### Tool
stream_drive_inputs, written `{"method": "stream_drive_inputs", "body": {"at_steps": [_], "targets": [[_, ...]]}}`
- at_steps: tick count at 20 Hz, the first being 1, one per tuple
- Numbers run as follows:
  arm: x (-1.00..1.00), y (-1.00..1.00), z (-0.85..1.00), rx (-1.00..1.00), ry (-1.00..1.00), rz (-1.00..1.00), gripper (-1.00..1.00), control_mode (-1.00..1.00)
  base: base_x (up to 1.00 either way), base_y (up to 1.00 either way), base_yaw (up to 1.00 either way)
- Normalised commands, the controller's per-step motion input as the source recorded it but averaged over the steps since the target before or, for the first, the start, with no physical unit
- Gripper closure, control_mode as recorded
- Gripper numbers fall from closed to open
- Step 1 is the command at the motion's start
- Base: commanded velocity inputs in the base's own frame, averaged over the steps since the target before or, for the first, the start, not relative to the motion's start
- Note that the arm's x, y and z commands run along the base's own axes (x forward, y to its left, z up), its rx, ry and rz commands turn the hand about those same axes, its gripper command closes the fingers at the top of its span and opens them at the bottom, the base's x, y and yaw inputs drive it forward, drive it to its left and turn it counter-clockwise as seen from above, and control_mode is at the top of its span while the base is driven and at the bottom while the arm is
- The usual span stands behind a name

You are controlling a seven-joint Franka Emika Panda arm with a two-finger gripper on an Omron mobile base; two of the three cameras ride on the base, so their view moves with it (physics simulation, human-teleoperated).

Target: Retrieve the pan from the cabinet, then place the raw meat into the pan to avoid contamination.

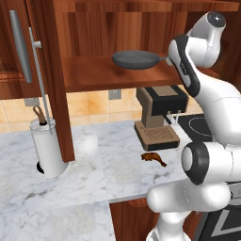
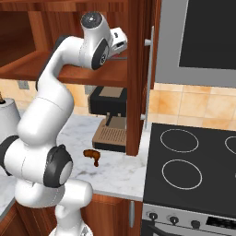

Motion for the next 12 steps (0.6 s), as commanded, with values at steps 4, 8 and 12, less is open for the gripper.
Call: {"method": "stream_drive_inputs", "body": {"at_steps": [4,8,12], "targets": [[0.39,-0.13,-0.09,0.0,0.03,0.0,-1.0,-1.0,0.0,0.0,0.0],[0.37,-0.12,-0.1,0.0,0.01,0.0,-1.0,-1.0,0.0,0.0,0.0],[0.34,-0.11,-0.12,0.0,0.02,0.0,-1.0,-1.0,0.0,0.0,0.0]]}}
